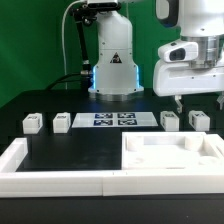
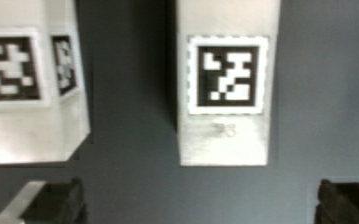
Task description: Assemble square table
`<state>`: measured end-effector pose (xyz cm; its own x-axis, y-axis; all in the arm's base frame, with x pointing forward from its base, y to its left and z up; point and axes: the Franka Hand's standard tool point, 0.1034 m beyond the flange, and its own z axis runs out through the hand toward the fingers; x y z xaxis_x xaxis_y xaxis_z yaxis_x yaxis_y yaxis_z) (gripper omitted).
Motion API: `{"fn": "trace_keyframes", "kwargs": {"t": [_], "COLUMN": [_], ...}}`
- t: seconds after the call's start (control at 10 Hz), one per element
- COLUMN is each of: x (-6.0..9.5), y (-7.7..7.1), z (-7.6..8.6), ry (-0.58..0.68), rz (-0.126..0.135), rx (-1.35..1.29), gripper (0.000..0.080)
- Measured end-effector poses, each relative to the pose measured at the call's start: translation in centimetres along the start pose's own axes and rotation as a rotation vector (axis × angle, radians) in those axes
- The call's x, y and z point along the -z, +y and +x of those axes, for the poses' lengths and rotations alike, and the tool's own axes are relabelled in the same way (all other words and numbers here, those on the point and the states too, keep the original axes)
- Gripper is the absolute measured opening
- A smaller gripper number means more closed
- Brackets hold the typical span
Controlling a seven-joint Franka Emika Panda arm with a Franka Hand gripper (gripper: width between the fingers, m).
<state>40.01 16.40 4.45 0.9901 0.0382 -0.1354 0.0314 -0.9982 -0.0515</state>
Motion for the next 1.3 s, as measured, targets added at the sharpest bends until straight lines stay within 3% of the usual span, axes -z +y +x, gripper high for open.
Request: {"fn": "trace_keyframes", "kwargs": {"t": [0.4,0.5,0.6,0.8,1.2,1.3], "x": [-0.2,-0.2,-0.4,-0.3,-0.9,-1.1], "y": [0.1,0.0,-0.7,-1.2,-1.1,-1.2], "z": [-0.4,-0.8,-0.5,-1.1,-1.6,-2.1], "ry": [-0.260,-0.339,-0.388,-0.514,-0.756,-0.826], "rz": [-0.028,-0.019,0.040,0.028,0.030,0.016], "rx": [0.018,0.033,0.057,0.041,0.045,0.041], "gripper": [0.0649,0.0649,0.0649,0.0649,0.0649,0.0649]}}
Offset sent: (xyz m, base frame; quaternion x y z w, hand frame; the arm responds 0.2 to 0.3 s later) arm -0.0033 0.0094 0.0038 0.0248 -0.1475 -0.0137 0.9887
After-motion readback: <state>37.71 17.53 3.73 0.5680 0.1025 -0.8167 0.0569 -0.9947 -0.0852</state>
